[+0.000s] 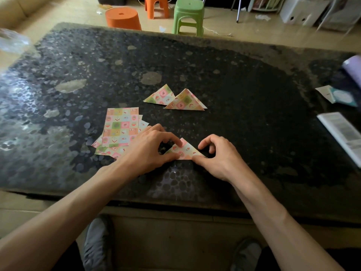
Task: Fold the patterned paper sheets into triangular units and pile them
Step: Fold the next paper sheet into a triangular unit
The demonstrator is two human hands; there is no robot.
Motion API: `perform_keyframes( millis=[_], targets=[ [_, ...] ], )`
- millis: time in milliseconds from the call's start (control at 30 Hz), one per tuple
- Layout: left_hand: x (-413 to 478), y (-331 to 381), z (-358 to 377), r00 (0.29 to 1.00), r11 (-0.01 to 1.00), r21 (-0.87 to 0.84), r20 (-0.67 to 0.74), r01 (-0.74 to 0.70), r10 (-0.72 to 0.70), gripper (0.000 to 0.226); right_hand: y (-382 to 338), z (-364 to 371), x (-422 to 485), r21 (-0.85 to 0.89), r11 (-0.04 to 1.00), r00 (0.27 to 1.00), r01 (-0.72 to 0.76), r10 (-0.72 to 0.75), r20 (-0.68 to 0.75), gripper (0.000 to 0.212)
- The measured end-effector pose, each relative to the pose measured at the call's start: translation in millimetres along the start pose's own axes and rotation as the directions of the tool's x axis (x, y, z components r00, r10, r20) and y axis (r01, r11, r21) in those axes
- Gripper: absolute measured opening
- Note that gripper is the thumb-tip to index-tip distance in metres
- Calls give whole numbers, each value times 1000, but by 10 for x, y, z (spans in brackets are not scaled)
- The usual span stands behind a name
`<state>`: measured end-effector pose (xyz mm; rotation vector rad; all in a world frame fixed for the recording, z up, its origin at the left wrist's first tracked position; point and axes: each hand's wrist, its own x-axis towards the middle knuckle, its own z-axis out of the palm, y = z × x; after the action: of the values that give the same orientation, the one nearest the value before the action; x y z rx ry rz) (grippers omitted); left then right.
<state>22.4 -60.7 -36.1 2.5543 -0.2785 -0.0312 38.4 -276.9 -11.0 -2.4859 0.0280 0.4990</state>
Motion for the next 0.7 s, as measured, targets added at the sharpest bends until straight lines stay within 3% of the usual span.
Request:
perform_keyframes(
  millis=[333, 500, 700],
  targets=[
    [-6, 24, -18, 999, 999, -11, 9, 31, -31, 34, 125, -131, -9, 58, 993, 991, 103, -108, 82, 22],
    [-23, 21, -8, 999, 999, -16, 12, 46, -46, 33, 121, -86, -9, 36, 993, 994, 111, -111, 8, 6],
    [-41, 21, 12, 1000, 1000, 14, -18, 7, -7, 32, 122, 56, 3, -33, 994, 987, 106, -109, -121, 10]
  ],
)
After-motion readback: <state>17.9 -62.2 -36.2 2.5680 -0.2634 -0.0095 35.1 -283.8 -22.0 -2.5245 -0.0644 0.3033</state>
